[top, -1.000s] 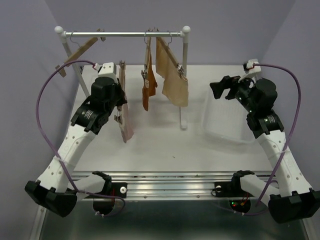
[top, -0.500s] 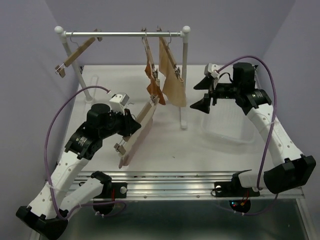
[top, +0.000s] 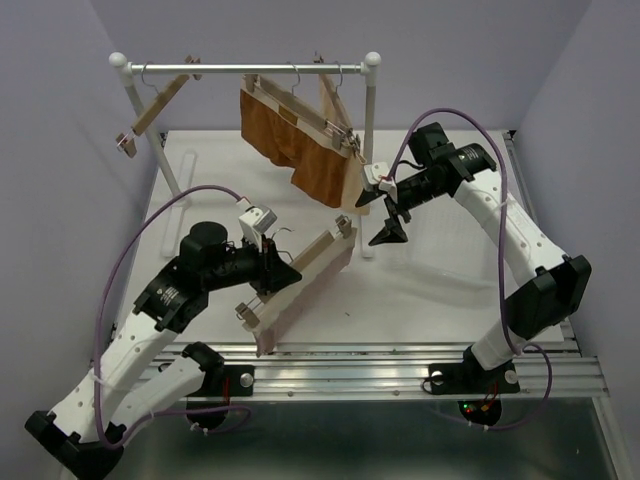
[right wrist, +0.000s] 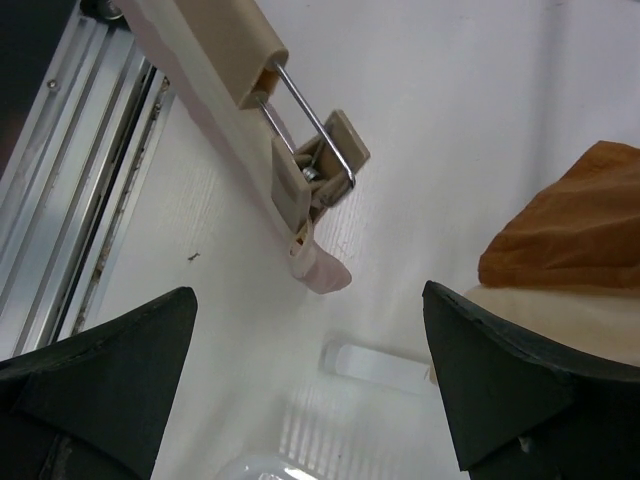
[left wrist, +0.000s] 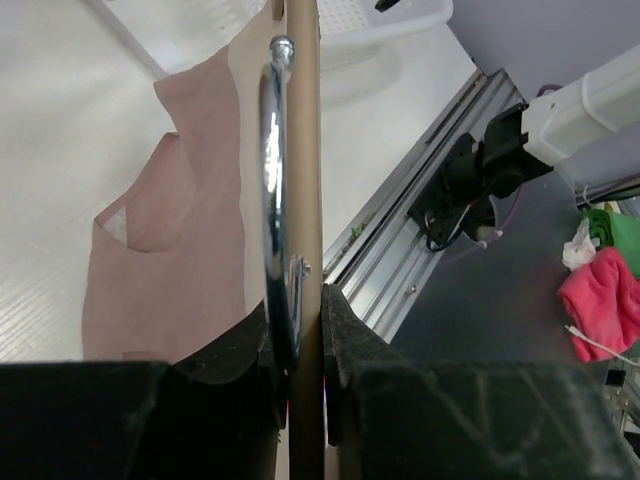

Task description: Remove the underwear clipped to the hanger

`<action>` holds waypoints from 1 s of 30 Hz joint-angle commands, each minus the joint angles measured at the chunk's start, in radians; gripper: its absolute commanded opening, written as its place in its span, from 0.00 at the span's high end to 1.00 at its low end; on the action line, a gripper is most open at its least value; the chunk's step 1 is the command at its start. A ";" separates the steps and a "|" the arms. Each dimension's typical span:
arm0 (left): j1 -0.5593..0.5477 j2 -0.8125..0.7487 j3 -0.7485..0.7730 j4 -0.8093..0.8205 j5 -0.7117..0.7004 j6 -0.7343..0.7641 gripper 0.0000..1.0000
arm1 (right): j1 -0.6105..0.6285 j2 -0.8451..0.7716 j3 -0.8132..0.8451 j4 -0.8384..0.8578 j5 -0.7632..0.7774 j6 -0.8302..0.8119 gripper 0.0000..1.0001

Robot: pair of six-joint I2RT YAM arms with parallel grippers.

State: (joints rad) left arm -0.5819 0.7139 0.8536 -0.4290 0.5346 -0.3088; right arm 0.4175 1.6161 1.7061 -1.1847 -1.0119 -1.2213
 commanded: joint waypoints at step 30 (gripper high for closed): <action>-0.121 0.164 0.142 -0.051 -0.102 0.249 1.00 | 0.153 -0.033 0.016 -0.081 0.160 -0.008 0.16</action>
State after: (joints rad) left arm -0.6945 0.9073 0.9455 -0.4900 0.4446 -0.0895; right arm 0.5476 1.5970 1.7004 -1.2610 -0.8661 -1.2644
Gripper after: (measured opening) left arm 0.243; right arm 0.879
